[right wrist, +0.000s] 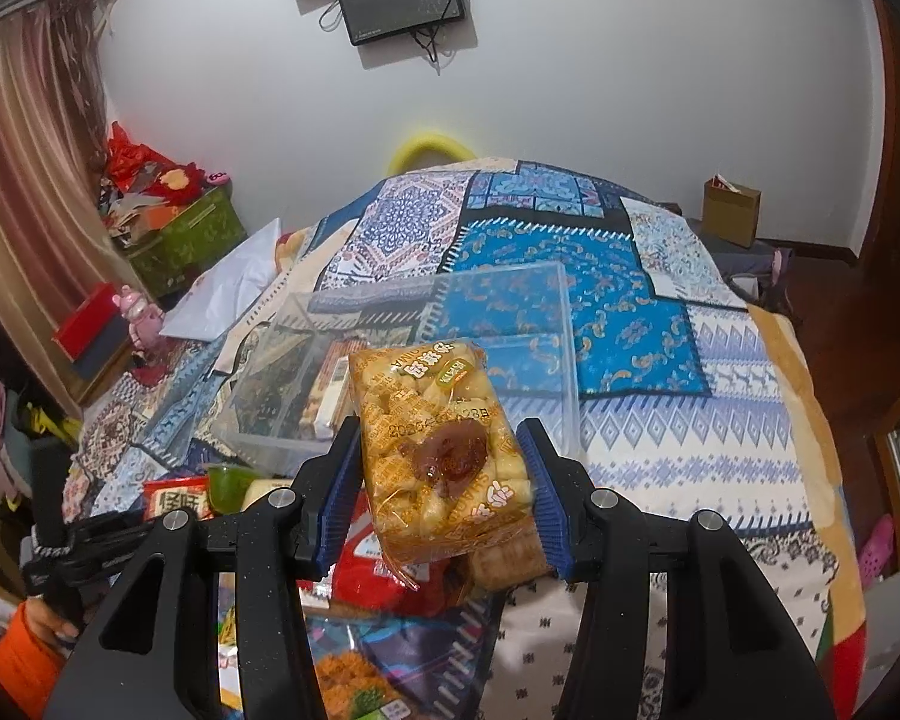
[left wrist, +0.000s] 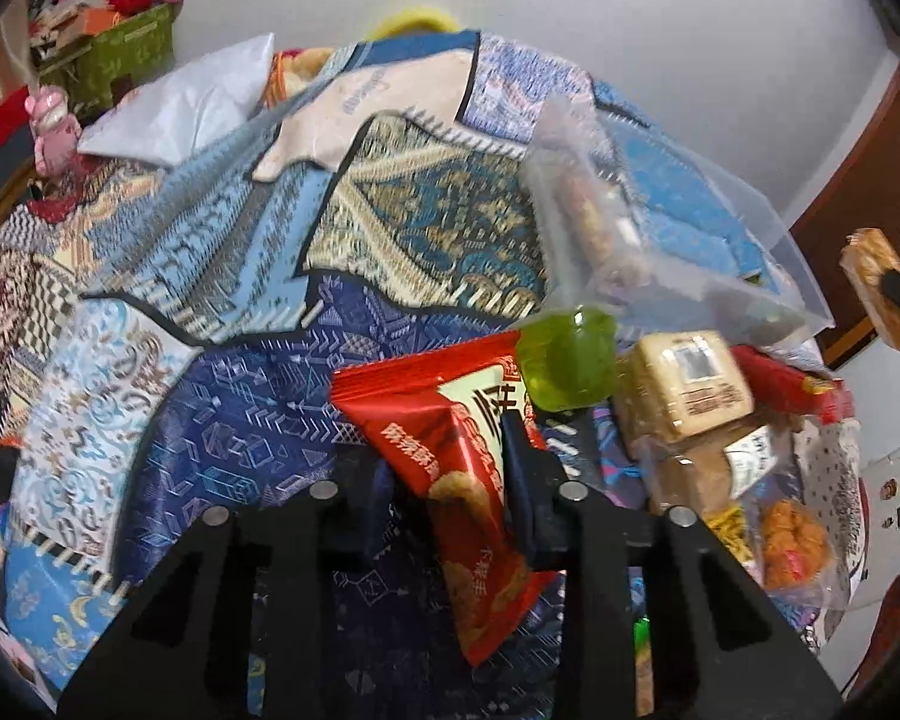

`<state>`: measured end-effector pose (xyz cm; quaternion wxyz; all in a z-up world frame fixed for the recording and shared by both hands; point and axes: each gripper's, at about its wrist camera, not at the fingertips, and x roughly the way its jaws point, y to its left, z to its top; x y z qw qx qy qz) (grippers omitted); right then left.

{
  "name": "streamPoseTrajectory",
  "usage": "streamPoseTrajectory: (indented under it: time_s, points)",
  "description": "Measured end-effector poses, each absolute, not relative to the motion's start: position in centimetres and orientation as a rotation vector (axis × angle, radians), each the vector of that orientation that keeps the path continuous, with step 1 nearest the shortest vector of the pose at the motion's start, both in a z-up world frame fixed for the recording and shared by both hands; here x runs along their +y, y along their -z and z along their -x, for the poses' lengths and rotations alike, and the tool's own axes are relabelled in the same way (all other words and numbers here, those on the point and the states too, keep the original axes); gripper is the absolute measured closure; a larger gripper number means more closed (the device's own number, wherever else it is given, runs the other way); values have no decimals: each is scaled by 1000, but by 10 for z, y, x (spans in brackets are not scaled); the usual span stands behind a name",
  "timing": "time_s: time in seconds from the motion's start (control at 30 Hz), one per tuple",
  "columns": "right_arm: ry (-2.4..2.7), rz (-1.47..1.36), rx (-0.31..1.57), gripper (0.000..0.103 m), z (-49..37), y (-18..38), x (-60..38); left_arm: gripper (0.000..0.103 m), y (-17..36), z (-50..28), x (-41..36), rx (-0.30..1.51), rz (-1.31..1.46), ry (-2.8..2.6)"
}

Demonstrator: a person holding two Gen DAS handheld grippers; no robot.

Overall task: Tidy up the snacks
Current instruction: 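Lower the red chip bag and puffed-snack bag into the clear box and release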

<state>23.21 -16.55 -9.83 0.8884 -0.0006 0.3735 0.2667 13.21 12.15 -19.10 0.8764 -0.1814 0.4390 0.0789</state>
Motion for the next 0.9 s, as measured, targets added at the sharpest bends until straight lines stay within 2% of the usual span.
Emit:
streamPoseTrajectory:
  time_s: [0.27, 0.53, 0.9]
  points:
    - [-553, 11, 768, 55, -245, 95, -160, 72, 133, -130, 125, 783, 282, -189]
    - [-571, 38, 780, 55, -259, 98, -139, 72, 81, -161, 114, 661, 236, -152]
    - [-619, 159, 857, 55, -276, 129, -96, 72, 101, -232, 71, 712, 195, -67]
